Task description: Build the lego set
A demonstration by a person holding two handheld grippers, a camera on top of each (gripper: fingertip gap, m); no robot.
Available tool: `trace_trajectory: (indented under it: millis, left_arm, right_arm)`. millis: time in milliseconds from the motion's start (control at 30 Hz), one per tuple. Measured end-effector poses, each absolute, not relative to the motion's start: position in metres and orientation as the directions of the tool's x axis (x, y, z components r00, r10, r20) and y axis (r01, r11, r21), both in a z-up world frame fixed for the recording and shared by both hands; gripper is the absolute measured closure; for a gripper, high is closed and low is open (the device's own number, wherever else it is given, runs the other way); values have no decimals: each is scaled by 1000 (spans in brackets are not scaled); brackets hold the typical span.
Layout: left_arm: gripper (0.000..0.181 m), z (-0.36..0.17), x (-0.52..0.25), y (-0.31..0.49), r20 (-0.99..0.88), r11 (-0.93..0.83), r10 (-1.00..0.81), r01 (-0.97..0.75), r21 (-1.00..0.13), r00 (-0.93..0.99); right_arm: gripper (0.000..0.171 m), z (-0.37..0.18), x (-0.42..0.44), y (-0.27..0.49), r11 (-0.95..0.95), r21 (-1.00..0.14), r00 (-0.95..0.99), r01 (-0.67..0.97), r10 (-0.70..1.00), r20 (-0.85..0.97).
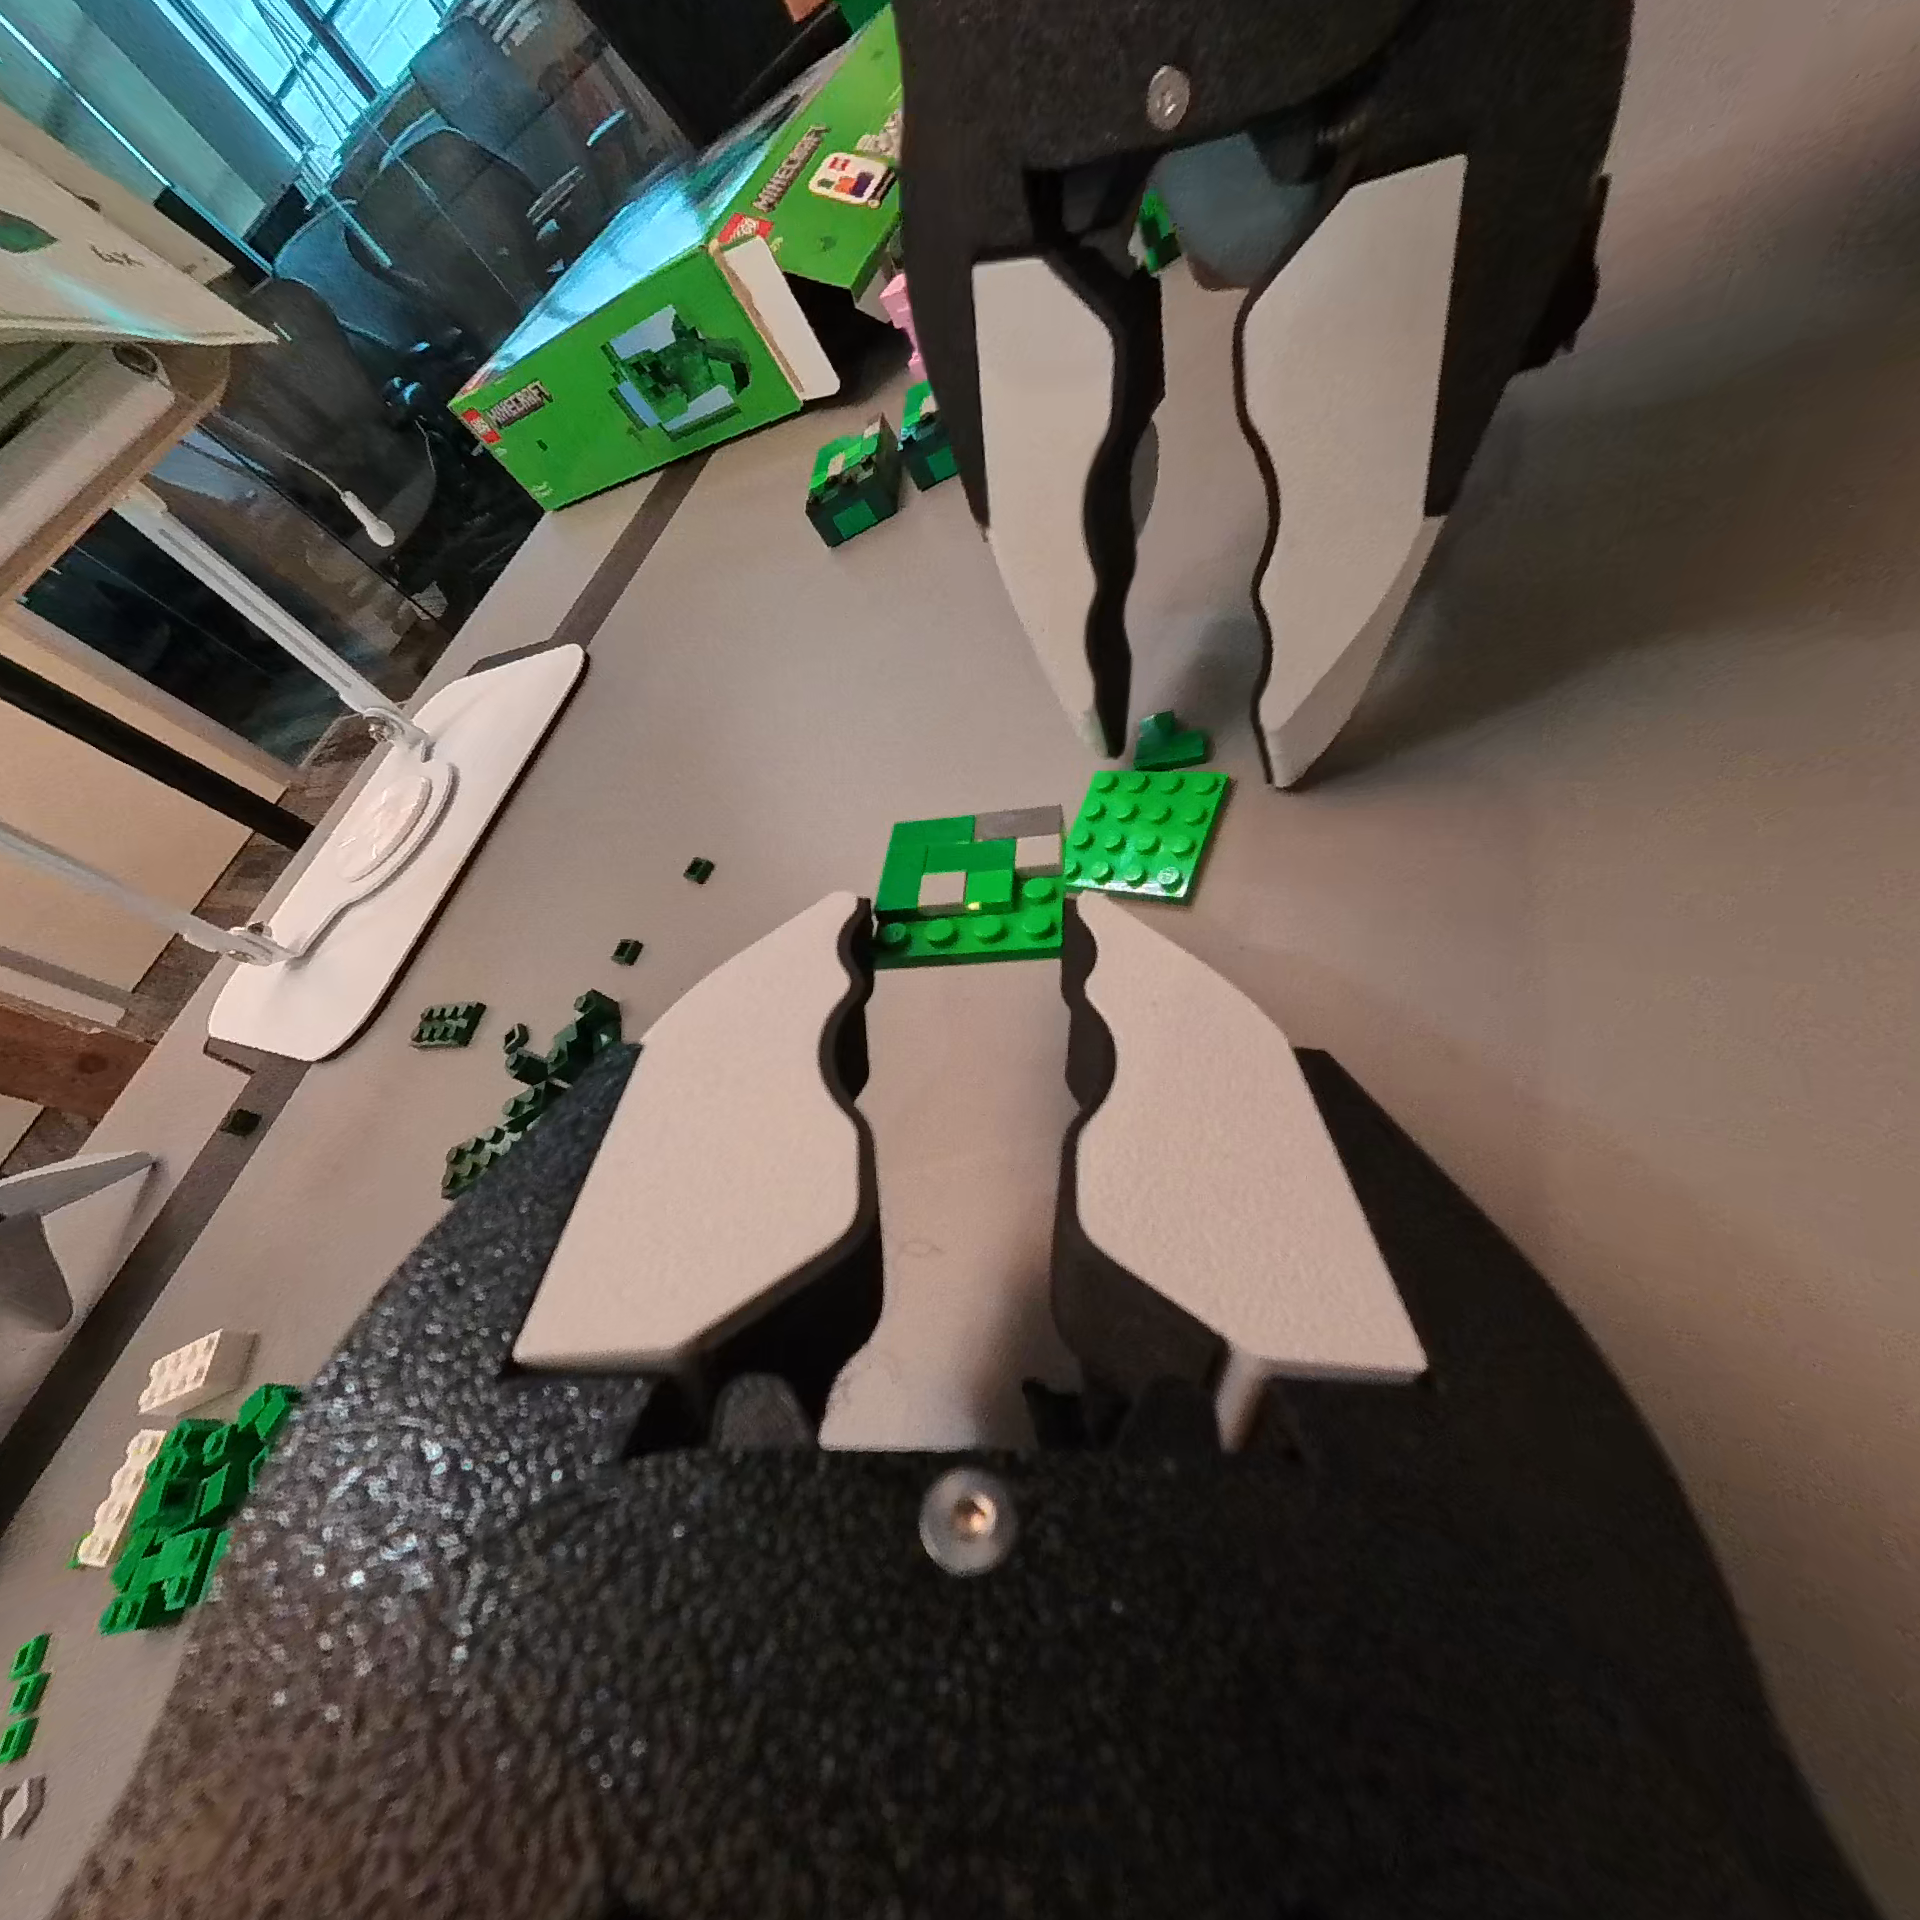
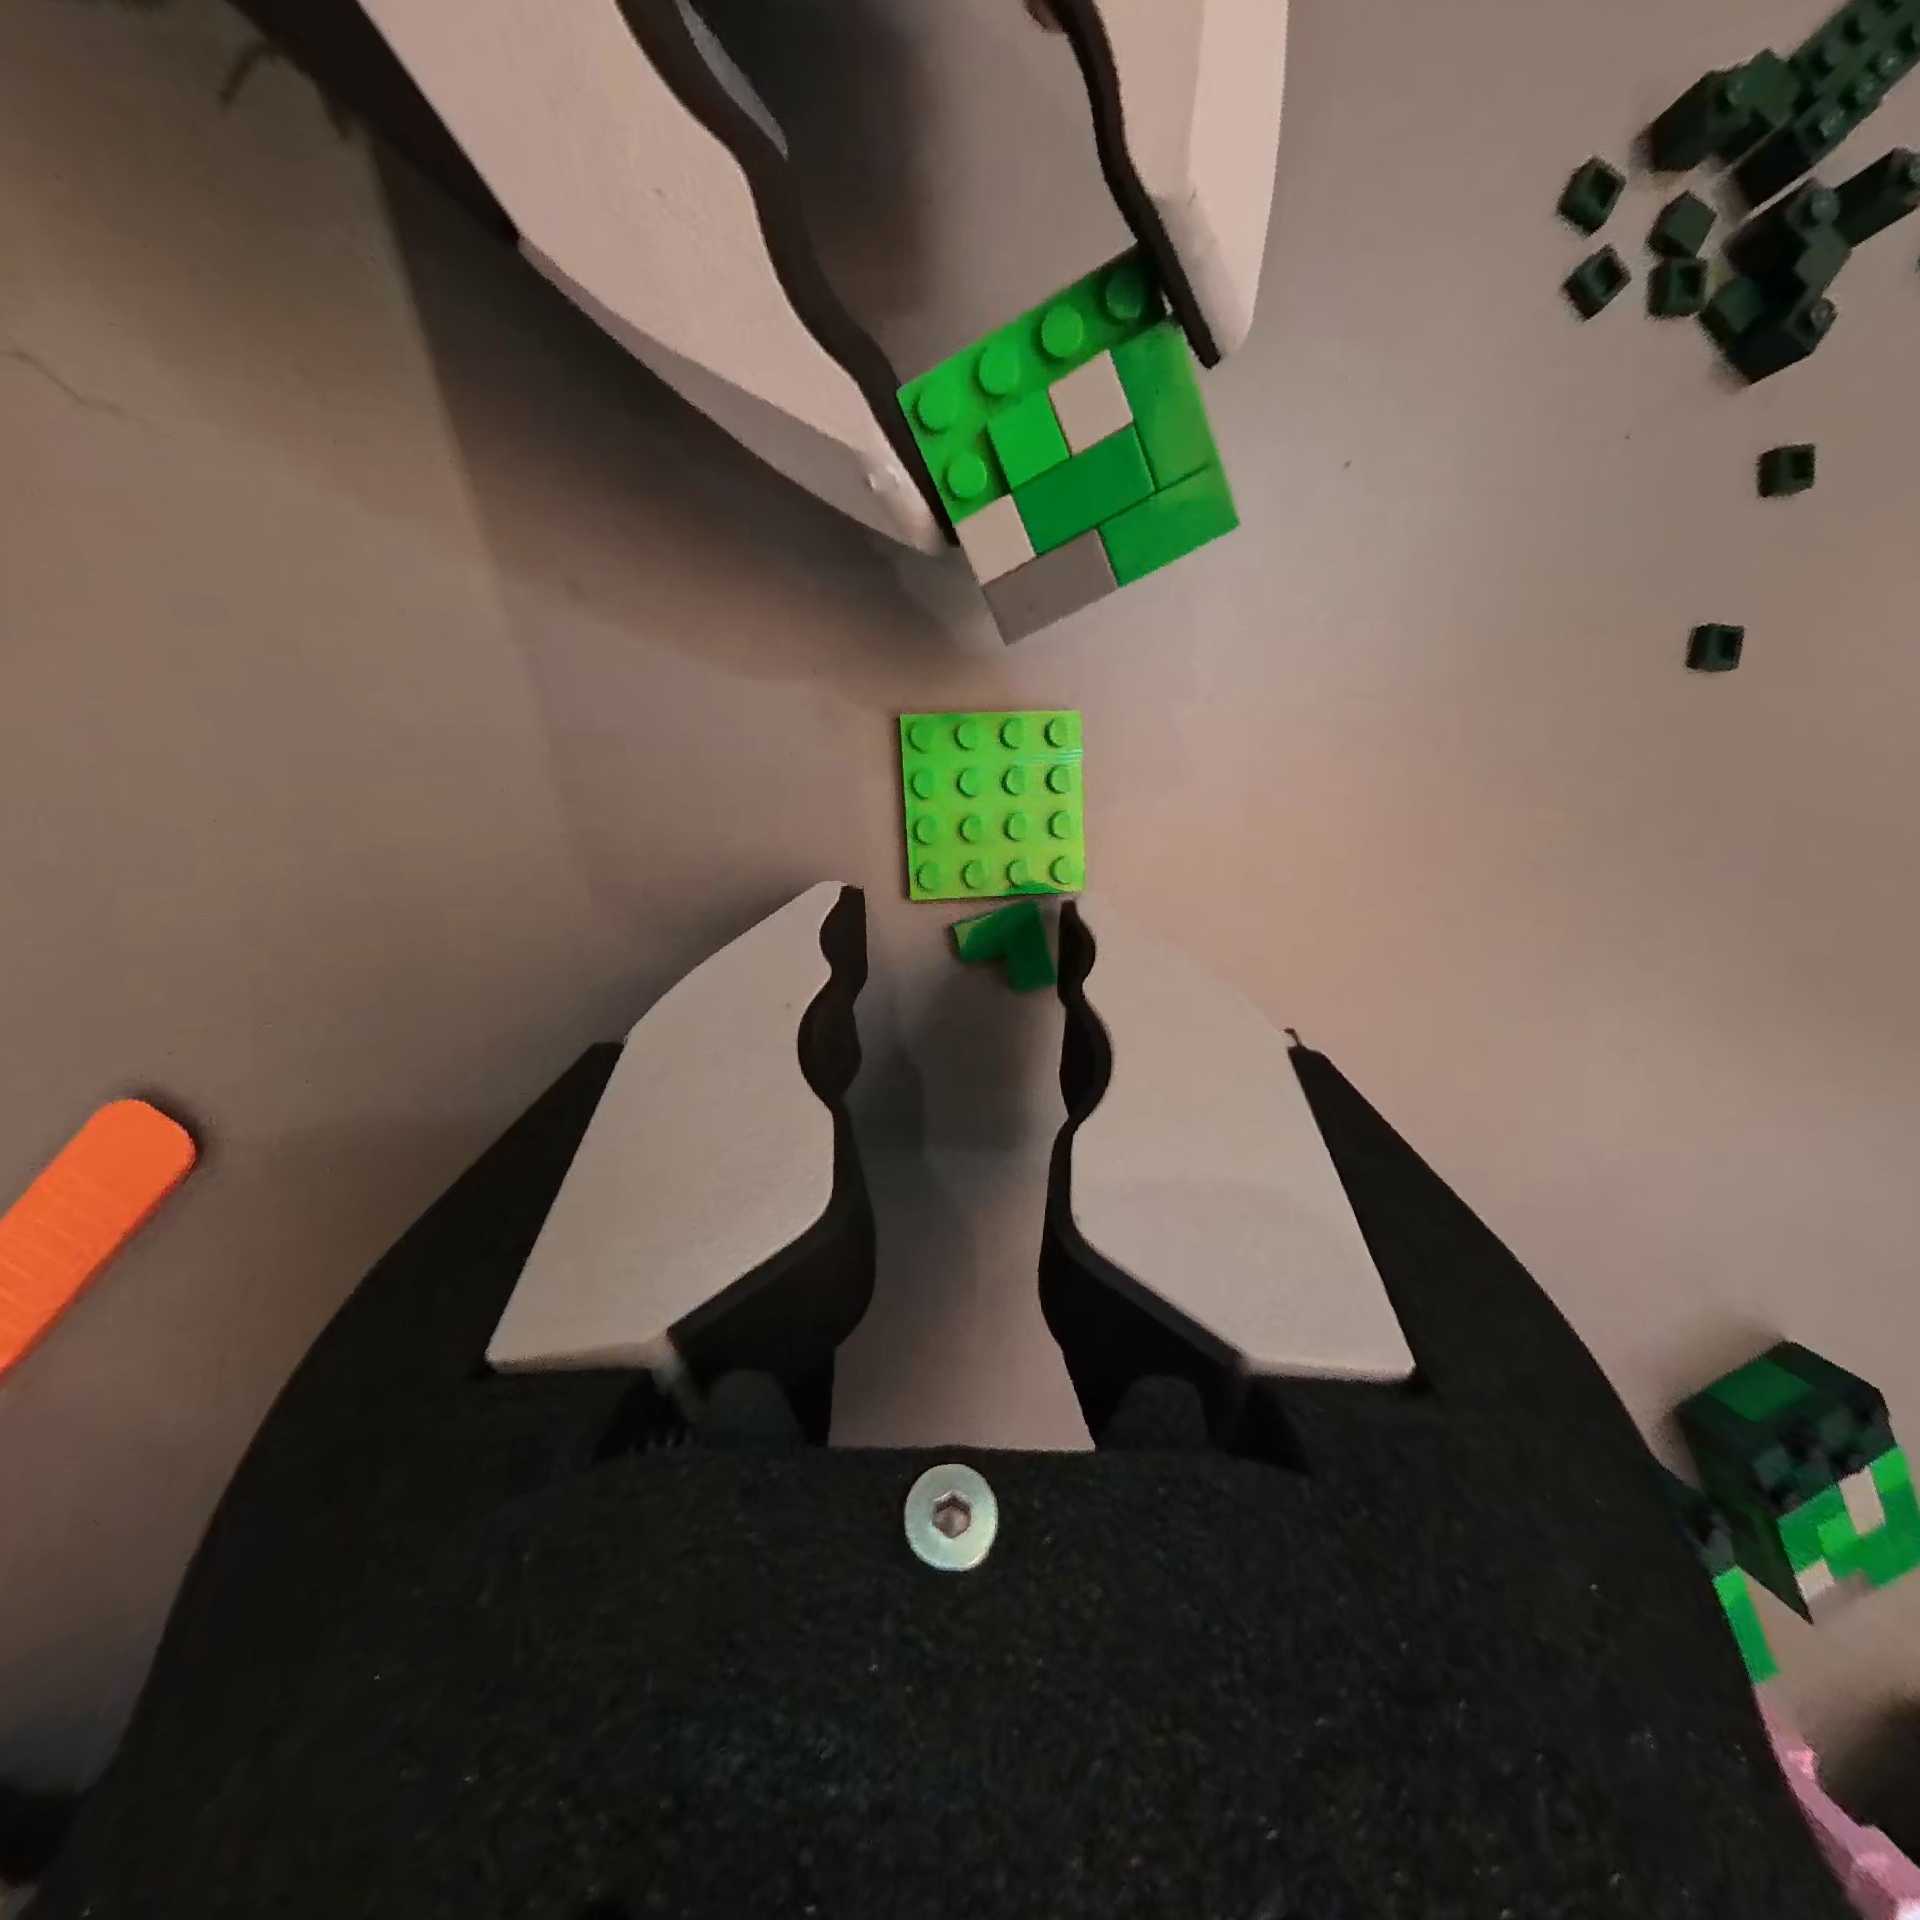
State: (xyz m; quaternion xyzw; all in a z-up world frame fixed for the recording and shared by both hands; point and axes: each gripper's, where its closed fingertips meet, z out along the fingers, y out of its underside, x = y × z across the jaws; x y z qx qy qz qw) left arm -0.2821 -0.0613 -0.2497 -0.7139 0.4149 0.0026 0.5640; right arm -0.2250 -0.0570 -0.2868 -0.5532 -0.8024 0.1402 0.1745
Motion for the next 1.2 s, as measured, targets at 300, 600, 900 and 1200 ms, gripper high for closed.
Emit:
trace_trajectory:
  millis: [300,600,900,1200]
  left_arm:
    - [146,-250,-282,-61,-471,-20,-591,-595,-803,655]
    - [146,-250,-282,-61,-469,-22,-594,-596,-803,654]
    - [146,-252,-281,-65,-388,-76,-640,-556,-828,664]
    - [146,-255,-280,-67,-376,-90,-657,-562,-822,654]
  right_arm:
    - [142,-282,-215,-75,356,-427,-389,831,921,11]
    - [162,-283,-203,-53,271,-463,-210,844,961,180]
    - [155,-288,-209,-59,228,-489,-211,842,973,91]
    - [155,-287,-206,-62,248,-483,-233,840,968,91]
